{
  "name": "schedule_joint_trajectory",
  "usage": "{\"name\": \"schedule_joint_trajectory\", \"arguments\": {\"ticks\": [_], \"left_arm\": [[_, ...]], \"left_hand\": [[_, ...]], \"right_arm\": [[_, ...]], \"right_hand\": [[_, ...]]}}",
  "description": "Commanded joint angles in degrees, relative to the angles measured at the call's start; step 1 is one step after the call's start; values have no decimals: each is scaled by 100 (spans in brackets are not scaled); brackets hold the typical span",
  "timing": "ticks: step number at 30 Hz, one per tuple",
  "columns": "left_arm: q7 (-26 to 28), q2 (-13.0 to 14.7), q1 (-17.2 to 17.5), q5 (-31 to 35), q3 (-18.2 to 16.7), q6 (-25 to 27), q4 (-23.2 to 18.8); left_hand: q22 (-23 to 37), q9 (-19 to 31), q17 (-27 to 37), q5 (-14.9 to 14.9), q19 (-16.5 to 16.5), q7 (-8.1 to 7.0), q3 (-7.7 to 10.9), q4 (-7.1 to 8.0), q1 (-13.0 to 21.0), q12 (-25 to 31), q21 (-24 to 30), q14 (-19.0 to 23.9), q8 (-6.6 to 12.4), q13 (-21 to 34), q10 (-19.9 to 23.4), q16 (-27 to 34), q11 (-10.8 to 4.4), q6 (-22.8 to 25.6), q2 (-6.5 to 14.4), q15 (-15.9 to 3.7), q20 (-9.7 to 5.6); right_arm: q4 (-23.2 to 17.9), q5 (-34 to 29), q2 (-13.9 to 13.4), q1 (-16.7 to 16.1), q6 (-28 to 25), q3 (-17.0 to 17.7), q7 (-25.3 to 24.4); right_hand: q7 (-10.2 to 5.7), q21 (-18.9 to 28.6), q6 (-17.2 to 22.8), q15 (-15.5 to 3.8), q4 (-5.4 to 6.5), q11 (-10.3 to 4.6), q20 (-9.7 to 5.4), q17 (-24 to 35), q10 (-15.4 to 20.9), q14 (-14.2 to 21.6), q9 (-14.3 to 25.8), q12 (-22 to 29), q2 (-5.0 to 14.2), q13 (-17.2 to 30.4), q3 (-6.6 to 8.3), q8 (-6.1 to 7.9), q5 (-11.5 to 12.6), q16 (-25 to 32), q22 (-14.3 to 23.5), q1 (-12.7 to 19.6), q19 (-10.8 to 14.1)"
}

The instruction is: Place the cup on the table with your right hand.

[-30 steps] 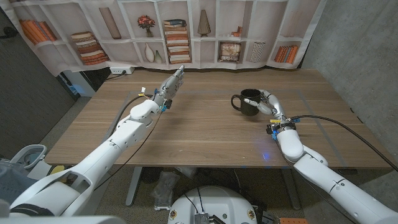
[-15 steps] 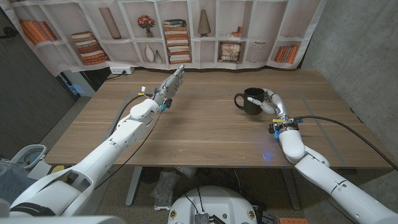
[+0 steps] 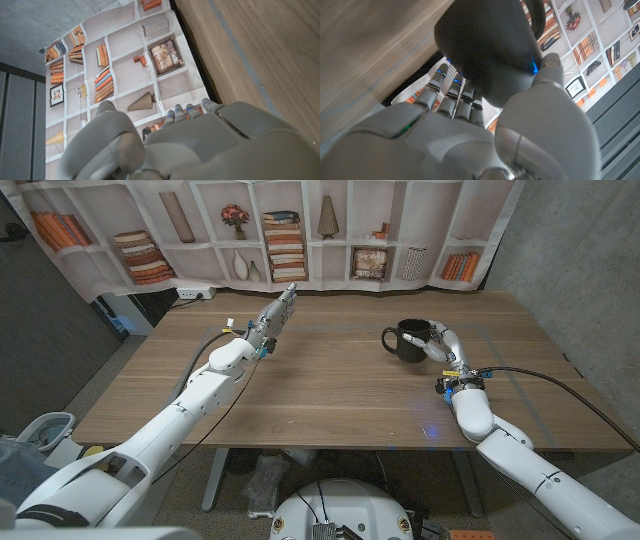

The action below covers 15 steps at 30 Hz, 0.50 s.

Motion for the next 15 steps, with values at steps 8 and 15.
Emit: {"name": "schedule_joint_trajectory", "arguments": {"ticks": [8, 15], "left_arm": [[-25, -12, -85, 36, 20, 16, 41], [-19, 8, -95, 48, 19, 38, -3]], "left_hand": [[22, 12, 11, -5, -267, -4, -29, 25, 45, 21, 30, -145, 10, 21, -11, 16, -26, 28, 42, 2, -90], [22, 12, 11, -7, -268, -7, -36, 25, 48, 21, 30, -145, 11, 21, -11, 17, -21, 30, 45, -1, -88]], "right_arm": [[-75, -45, 27, -185, -66, 221, -314], [-130, -46, 20, -253, -119, 294, -389]], "right_hand": [[-967, -25, 1013, -252, 112, -726, -19, 21, 739, 53, 18, -22, 909, 8, 103, 3, -41, -26, 30, 878, 41], [-960, -28, 1033, -262, 120, -724, -26, 23, 749, 59, 23, -29, 913, 8, 98, 4, -57, -29, 30, 876, 40]]}}
